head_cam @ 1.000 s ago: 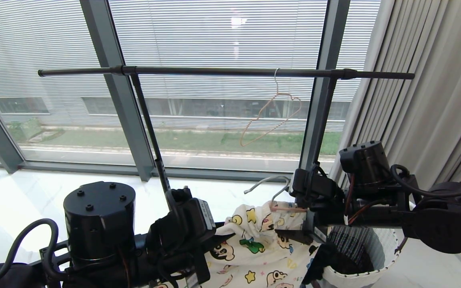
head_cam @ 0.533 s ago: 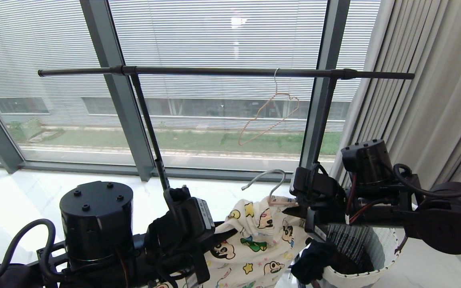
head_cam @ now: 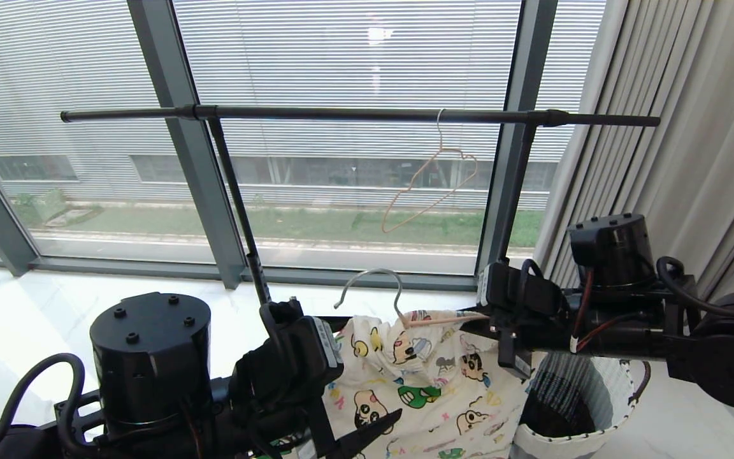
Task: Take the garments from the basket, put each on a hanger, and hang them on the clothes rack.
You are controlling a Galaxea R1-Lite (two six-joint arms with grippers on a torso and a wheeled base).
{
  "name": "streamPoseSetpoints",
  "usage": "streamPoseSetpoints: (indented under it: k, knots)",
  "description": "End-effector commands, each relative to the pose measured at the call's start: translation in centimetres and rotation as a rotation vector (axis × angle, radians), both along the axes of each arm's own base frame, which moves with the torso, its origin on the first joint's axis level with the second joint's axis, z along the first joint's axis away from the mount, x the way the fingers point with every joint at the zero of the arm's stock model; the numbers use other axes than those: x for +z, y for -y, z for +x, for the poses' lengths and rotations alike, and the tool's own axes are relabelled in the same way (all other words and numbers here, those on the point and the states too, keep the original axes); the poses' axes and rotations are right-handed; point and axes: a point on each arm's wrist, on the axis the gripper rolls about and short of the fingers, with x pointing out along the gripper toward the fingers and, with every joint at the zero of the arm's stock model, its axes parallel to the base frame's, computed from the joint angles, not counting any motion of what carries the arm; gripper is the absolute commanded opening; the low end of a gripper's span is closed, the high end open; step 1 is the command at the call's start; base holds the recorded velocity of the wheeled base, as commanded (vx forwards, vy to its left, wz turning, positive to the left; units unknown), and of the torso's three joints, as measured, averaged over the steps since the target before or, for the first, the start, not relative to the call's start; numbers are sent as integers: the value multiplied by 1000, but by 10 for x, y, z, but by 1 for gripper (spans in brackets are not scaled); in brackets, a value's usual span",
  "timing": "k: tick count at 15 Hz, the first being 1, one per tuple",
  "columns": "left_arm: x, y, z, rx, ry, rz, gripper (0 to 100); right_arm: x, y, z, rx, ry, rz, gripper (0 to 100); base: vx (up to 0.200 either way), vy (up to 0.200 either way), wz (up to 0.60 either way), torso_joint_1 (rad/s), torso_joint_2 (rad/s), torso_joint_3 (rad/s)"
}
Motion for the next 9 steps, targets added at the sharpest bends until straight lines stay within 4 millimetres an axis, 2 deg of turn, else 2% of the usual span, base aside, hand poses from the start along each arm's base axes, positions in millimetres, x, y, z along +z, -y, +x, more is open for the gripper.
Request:
streamPoseSetpoints:
  k: [1, 4, 9]
  knots:
    - [0, 0, 0, 0, 0, -1, 100, 3, 10, 3, 2, 36, 3, 0, 0, 0, 0, 0, 0, 0]
    - [-2, -3, 0, 11, -6, 4, 100, 8, 20, 11, -13, 106, 18, 0, 0, 0, 0, 0, 0, 0]
    - [4, -29, 1, 104, -10, -30, 100, 12, 36, 24, -62, 151, 35, 0, 0, 0, 0, 0, 0, 0]
